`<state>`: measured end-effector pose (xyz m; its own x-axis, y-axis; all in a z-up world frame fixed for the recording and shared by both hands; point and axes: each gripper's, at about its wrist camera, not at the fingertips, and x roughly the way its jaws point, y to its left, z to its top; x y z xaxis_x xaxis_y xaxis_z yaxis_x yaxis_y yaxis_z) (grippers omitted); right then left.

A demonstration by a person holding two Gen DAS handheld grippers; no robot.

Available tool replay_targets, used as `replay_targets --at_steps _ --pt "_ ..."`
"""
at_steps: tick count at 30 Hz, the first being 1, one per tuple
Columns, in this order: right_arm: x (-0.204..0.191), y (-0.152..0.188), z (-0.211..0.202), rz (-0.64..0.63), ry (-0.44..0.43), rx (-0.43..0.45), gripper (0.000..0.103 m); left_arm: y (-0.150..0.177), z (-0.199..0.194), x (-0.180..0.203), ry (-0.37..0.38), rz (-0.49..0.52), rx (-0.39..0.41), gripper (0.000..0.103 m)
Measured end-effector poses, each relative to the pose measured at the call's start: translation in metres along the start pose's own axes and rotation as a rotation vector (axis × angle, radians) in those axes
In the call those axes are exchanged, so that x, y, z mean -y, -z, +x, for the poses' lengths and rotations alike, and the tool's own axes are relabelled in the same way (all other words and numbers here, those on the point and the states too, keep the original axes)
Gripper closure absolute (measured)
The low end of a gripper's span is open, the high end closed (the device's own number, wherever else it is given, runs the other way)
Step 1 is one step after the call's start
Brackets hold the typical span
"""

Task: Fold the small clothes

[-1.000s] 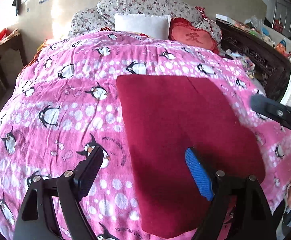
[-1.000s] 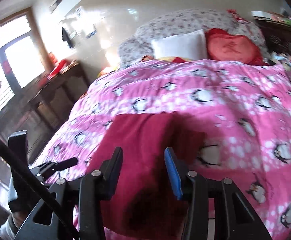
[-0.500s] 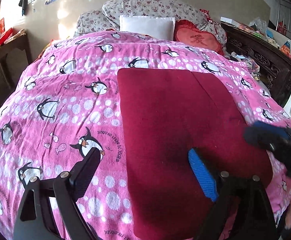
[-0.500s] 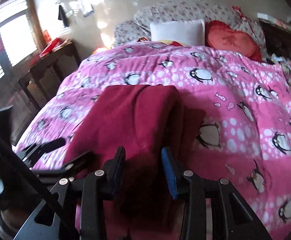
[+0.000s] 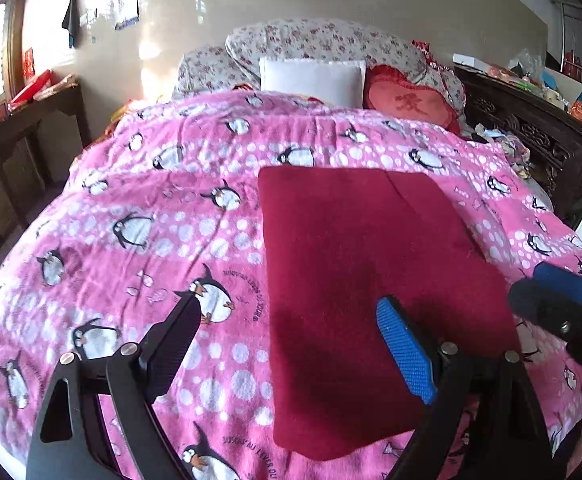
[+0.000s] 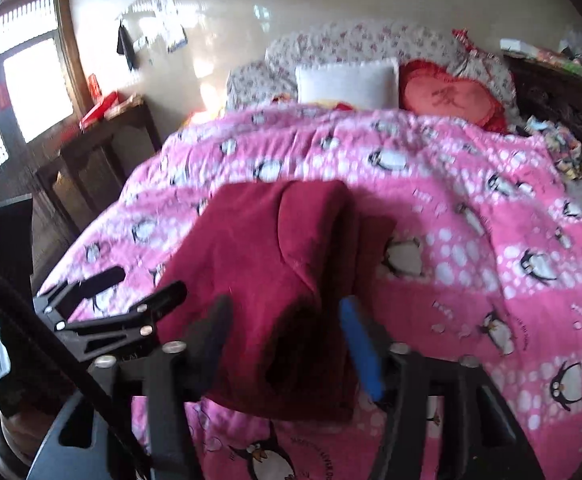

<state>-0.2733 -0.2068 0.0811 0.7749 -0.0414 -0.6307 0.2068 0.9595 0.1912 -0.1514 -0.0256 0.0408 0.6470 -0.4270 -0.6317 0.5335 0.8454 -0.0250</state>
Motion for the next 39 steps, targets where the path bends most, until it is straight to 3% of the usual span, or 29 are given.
replay_targets --at_steps 2,7,20,39 --pt "-0.003 -0.002 -0.008 0.003 0.017 0.030 0.036 -0.001 -0.007 0.000 -0.010 -0.002 0.018 0.014" --pt "-0.008 -0.007 -0.021 -0.001 0.056 0.084 0.024 -0.003 -0.020 -0.001 -0.015 -0.003 0.052 0.014" --pt "-0.010 -0.007 -0.022 -0.003 0.079 0.098 0.015 -0.004 -0.027 -0.002 -0.027 -0.022 0.064 0.014" --pt "-0.007 -0.003 -0.010 -0.005 0.103 0.074 0.009 -0.003 -0.022 -0.006 -0.050 -0.018 0.070 0.014"
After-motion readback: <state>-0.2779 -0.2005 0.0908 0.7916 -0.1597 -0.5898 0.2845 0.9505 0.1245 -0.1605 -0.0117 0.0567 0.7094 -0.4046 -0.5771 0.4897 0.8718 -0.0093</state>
